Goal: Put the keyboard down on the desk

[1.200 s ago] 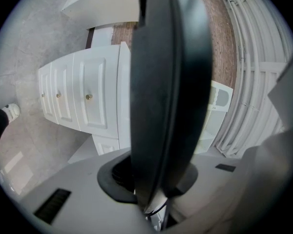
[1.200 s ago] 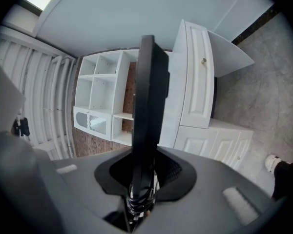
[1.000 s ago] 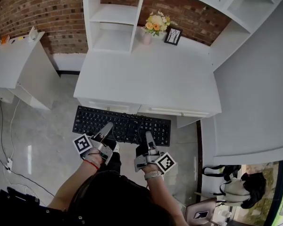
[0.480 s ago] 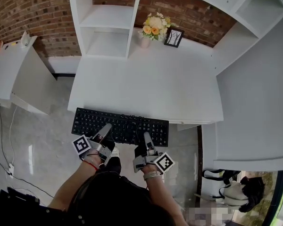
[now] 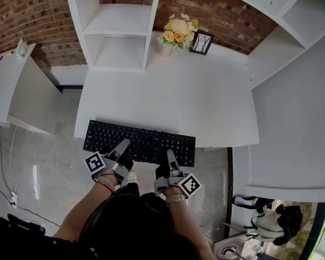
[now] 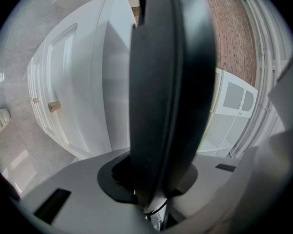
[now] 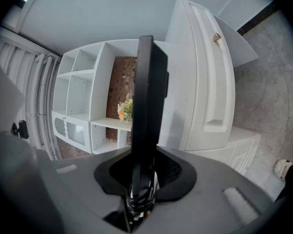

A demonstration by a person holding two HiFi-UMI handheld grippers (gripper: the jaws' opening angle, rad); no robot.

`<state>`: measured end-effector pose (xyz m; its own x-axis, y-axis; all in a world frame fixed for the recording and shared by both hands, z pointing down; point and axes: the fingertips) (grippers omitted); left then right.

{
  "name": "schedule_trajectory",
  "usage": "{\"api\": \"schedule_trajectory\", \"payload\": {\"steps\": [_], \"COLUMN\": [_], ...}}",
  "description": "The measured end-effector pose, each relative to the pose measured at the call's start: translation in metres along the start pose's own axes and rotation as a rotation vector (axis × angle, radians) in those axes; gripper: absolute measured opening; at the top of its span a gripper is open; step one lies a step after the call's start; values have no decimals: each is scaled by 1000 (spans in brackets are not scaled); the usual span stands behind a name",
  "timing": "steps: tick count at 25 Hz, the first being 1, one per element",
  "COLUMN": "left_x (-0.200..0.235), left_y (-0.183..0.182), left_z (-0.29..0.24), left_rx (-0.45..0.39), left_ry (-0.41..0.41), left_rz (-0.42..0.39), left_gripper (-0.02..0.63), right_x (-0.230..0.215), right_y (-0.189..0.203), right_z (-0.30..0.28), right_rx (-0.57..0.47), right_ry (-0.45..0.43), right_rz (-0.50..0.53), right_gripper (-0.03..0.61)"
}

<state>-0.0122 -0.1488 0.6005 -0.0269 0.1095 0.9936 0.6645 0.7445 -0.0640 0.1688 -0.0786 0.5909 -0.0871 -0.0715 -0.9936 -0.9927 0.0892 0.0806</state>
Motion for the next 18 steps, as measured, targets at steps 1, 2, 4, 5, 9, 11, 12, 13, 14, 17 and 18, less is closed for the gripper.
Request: {"api": "schedule_trajectory", "payload": {"steps": [1,2,4,5,9,11,12,13,14,17,18], "left_x": [0,1,4,5,9,12,14,15,16,16,16], "left_y": [-1,-1,-2,-4,-8,-10,-11,-12,-13,-17,-19], "left_z": [-2,-3,-3,-4,-13,-16,-18,-21,-23,-30,-34], "left_rx": [1,0,-1,-2,-9,-15,-16,-17,-17,-20,-21], "left_ry": [-1,-6,-18,-25,-46,-65,-76,-86,-96,-116,-120], "left_rz": [4,7,14,16,30,36,39,41,42,39,41], "left_gripper": [60,58,60,60,58,58,60,60,60,63,64], "right_x": [-1,-2,-5,-6,-11,-15,-17,-19,-21,-26,-26], "right_y": [0,0,0,0,-5,-6,-7,-8,-9,-11,-13], "right_z": [-2,-3,-5,-6,-15,-19,-22,-25,-28,-37,-40], "right_rx": [-1,-1,-3,-4,-1,0,-1,-2,-2,5,5], "right_ry": [4,8,17,25,53,68,77,84,90,109,115], "right_rz": [-3,-9,-20,-22,-31,-53,-68,-82,-95,-124,-132], "right_gripper": [83,84,84,83,83,83,83,83,83,81,81]}}
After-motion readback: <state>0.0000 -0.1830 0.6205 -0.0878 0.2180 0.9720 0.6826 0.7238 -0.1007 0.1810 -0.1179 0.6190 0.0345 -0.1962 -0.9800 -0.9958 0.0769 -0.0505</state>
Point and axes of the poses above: the fingertips, and each gripper's own axes: z backward along the fingers, x to its left, y out of its underside, and after that the axes turned 4 degrees about -z, right-handed
